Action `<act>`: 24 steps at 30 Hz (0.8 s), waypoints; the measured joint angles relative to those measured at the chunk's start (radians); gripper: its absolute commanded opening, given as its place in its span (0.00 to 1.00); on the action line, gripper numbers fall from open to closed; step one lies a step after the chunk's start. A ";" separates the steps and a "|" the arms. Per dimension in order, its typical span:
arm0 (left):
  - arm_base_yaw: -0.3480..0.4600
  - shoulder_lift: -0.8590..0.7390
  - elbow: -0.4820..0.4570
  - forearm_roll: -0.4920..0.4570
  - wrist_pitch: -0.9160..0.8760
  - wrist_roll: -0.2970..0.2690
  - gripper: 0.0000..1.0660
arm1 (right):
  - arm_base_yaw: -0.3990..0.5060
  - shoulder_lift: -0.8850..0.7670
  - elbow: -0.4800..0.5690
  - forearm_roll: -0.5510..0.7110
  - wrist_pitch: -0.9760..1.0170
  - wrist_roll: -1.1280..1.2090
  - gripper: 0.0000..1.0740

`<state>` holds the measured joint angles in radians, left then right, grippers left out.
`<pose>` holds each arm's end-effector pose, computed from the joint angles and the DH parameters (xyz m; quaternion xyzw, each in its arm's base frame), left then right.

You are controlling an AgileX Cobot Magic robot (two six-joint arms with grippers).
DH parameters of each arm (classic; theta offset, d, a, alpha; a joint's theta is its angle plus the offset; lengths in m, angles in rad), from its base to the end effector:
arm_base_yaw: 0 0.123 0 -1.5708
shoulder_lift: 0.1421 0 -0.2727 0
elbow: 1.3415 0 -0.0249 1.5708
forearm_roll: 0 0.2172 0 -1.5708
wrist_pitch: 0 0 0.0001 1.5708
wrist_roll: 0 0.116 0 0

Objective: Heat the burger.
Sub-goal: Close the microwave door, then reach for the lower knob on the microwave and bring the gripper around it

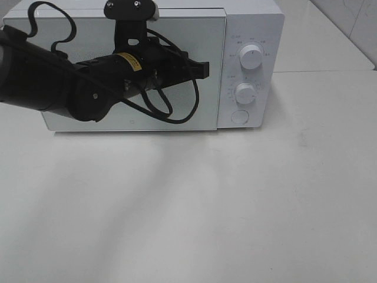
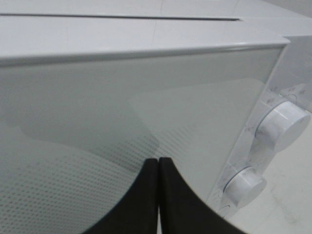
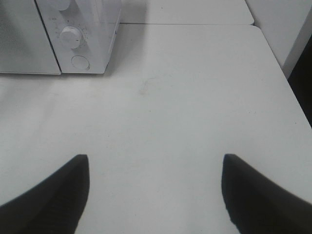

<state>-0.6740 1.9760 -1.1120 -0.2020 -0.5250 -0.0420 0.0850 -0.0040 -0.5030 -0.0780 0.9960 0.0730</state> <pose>0.3399 -0.2566 0.1915 0.1494 0.7784 -0.2263 0.5662 0.0031 -0.0074 0.2576 -0.0046 0.8333 0.0046 0.5527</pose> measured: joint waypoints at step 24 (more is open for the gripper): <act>-0.030 -0.118 -0.082 0.005 0.435 0.054 0.12 | 0.000 0.000 0.000 0.000 0.000 0.000 0.69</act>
<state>-0.7040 1.8580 -1.1940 -0.1970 -0.0900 0.0120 0.0850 -0.0040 -0.5030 -0.0780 0.9960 0.0730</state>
